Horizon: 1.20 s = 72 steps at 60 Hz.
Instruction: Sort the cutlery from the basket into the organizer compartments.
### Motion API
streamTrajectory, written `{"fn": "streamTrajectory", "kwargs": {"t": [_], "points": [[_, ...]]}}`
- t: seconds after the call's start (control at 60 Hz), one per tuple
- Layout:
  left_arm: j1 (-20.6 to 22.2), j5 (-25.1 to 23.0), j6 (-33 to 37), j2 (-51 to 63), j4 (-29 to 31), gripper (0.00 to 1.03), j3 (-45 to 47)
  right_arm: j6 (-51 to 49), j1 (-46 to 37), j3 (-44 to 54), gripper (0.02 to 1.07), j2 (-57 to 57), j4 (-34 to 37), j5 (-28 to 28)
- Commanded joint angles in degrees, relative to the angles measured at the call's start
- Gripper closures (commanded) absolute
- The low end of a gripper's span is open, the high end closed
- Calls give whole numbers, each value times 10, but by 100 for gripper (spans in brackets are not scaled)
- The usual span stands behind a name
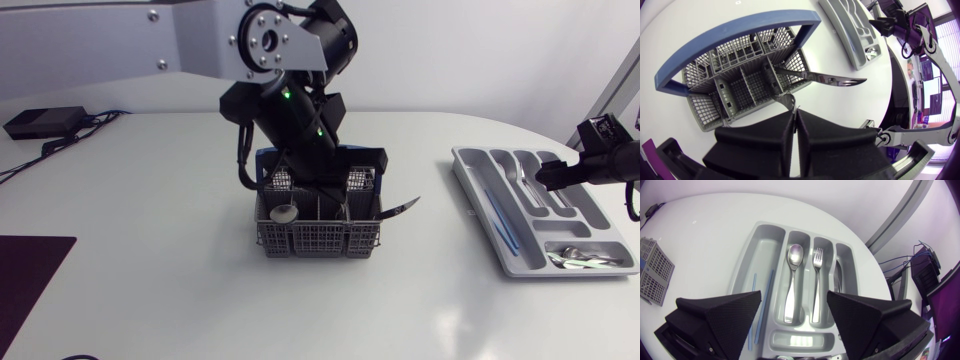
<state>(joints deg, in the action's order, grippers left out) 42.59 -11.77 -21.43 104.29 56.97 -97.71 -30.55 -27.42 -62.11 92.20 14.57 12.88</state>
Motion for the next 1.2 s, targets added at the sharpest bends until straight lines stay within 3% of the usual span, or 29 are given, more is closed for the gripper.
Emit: {"fn": "streamTrajectory", "kwargs": {"t": [0.0,0.383,0.95,1.183], "points": [[-6,-13,-3,-21,10,100,-30,-12,3,16,12,-12,-2,4],[-1,-27,15,-74,80,100,-92,-15,11,24,11,-60,20,13],[22,-27,196,-131,172,100,-129,-43,24,42,11,-145,71,45],[47,-35,282,-140,196,100,-115,-79,30,43,11,-196,121,103]]}}
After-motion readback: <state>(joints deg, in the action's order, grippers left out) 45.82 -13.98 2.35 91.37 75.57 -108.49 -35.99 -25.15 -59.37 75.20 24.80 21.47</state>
